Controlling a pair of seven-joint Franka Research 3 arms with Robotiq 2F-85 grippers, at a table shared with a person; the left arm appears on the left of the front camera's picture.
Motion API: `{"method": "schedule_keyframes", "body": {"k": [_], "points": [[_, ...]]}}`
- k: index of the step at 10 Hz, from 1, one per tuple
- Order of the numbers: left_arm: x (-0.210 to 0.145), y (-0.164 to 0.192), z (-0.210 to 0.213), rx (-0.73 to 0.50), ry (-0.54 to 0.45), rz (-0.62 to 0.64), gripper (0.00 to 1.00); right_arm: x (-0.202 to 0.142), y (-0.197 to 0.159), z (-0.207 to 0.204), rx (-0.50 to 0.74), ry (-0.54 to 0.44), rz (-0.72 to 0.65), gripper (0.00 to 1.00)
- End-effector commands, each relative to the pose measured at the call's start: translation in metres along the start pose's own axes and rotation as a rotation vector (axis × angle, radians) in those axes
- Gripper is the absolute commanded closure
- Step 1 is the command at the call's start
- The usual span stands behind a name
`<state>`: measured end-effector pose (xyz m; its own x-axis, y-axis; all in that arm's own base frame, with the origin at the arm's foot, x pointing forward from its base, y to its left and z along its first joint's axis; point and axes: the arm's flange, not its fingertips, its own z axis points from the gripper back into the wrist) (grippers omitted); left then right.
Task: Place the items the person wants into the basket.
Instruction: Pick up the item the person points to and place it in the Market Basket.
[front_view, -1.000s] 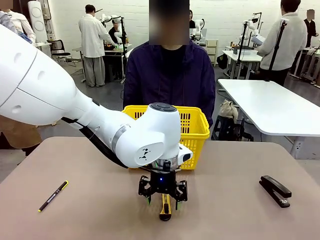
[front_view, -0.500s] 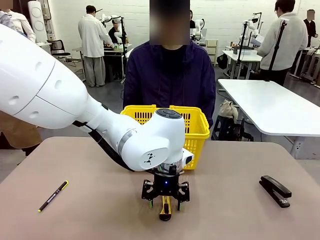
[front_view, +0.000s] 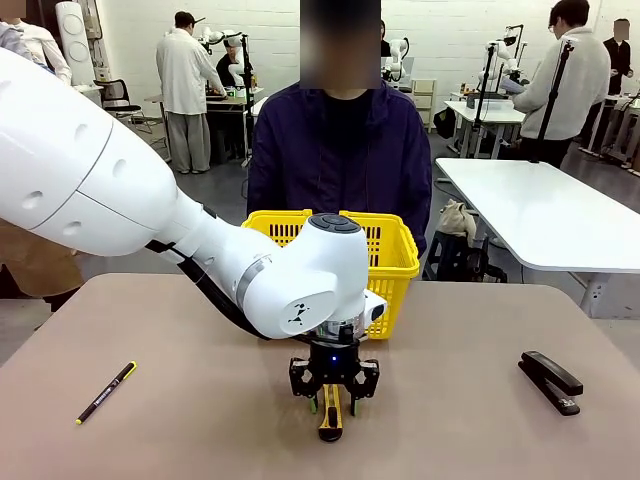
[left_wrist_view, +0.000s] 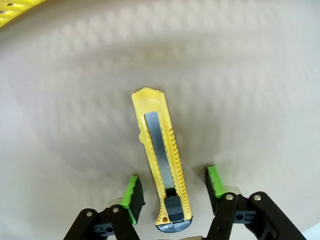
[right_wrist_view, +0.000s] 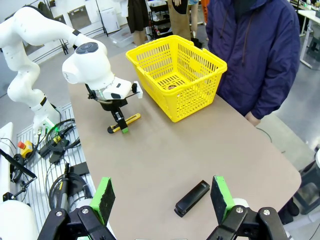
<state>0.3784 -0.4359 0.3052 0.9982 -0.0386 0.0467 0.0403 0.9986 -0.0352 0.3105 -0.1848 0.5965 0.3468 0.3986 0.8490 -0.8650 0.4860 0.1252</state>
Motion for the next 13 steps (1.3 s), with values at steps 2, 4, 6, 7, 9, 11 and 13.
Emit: {"method": "schedule_keyframes", "body": {"k": [2, 4, 6, 7, 9, 11, 13], "points": [[-0.006, -0.005, -0.004, 0.001, -0.035, 0.037, 1.00, 0.001, -0.001, -0.002, 0.007, -0.040, 0.014, 0.00], [-0.004, -0.003, 0.000, 0.003, -0.036, 0.036, 0.98, 0.001, -0.001, -0.002, 0.007, -0.040, 0.014, 0.00], [-0.004, -0.003, 0.000, 0.008, -0.032, 0.035, 1.00, 0.001, -0.001, -0.002, 0.007, -0.040, 0.014, 0.00], [-0.004, -0.003, 0.001, 0.008, -0.032, 0.032, 1.00, 0.001, -0.001, -0.002, 0.007, -0.040, 0.014, 0.00], [-0.009, -0.004, 0.010, 0.024, -0.021, -0.006, 1.00, 0.001, -0.001, -0.002, 0.007, -0.040, 0.014, 0.00], [-0.028, -0.005, 0.056, 0.063, 0.014, -0.077, 1.00, 0.001, -0.001, -0.002, 0.007, -0.040, 0.014, 0.00], [-0.062, -0.005, 0.128, 0.067, -0.011, -0.168, 1.00, 0.001, -0.001, -0.002, 0.007, -0.040, 0.014, 0.00]]}}
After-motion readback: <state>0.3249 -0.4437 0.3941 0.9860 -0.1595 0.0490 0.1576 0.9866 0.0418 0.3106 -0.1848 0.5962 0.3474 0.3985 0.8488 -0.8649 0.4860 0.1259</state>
